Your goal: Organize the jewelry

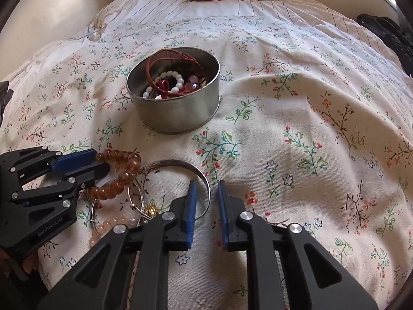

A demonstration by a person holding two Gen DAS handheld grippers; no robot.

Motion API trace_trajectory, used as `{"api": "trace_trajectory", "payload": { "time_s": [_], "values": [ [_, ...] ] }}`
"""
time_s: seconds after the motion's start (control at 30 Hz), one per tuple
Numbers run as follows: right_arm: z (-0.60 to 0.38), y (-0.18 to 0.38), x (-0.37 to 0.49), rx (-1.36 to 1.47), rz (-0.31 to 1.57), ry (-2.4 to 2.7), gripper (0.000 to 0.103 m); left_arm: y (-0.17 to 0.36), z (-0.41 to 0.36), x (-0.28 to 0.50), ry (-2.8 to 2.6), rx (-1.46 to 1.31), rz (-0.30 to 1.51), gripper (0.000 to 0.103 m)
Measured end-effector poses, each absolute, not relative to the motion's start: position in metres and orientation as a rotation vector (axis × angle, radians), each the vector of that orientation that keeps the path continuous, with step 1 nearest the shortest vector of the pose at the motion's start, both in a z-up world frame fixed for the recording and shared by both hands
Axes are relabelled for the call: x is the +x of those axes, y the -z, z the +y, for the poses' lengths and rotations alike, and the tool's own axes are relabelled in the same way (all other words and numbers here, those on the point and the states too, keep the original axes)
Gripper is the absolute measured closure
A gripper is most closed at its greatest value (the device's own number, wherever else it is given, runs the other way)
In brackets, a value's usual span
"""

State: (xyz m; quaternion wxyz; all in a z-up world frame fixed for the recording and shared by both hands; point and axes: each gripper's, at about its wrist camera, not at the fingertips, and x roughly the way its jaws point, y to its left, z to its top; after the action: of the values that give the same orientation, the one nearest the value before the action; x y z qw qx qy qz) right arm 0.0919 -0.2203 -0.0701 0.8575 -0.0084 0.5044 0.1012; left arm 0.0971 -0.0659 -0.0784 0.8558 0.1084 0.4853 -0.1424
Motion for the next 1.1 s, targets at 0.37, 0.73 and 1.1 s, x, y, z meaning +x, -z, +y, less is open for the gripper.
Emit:
{"api": "trace_trajectory", "payload": {
  "time_s": [0.37, 0.73, 1.1],
  "values": [
    [-0.252, 0.055, 0.089, 0.159, 0.996, -0.198, 0.099, 0.057, -0.046, 0.093, 0.332, 0.077, 0.957, 0.092],
    [-0.237, 0.07, 0.092, 0.049, 1.062, -0.184, 0.094, 0.08, -0.057, 0.1, 0.286, 0.184, 1.031, 0.087],
    [-0.29, 0.049, 0.085, 0.518, 0.933, -0.314, 0.098, 0.017, -0.045, 0.069, 0.466, -0.025, 0.759, 0.092]
  ]
}}
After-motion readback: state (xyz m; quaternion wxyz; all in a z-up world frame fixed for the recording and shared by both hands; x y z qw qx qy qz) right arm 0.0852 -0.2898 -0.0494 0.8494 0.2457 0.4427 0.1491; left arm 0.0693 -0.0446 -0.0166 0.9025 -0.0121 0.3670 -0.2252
